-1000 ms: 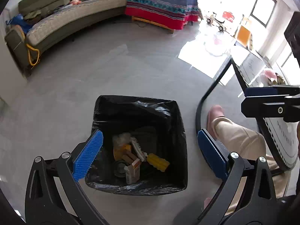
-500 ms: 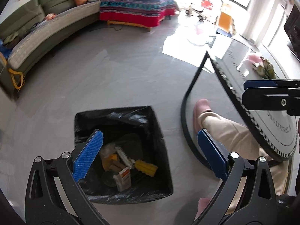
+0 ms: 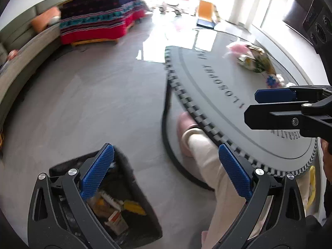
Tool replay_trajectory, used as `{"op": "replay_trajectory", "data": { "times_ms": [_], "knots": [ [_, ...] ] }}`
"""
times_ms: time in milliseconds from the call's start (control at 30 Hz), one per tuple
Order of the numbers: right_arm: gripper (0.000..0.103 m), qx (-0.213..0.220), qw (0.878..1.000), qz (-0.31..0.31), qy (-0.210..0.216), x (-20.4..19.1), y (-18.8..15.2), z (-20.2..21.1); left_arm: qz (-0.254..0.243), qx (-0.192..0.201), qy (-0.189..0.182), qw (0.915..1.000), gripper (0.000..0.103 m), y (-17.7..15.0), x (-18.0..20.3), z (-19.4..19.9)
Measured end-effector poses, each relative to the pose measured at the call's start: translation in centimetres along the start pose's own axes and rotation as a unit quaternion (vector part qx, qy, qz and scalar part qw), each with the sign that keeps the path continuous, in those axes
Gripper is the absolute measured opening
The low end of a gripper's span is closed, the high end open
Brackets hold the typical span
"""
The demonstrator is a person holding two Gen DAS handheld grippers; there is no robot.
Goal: Collect trash
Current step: 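Move both tools back over the table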
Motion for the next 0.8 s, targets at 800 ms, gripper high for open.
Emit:
{"op": "replay_trajectory", "data": {
  "times_ms": [800],
  "knots": [
    [0.082, 0.064, 0.972, -0.196, -0.115, 27.5, -3.8, 11.1, -0.139, -0.044, -0.087, 0.9854, 0.098, 10.7, 20.0, -7.8]
  ]
}}
Point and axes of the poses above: each gripper's, at about its wrist camera, not at the fingertips, and z roughly against the way its jaws point, x to its right, y to its top, the point moved 6 cm from there along -z, roughly the way its jaws point, and after that the axes turned 4 degrees about -x, right-handed, at the moved point
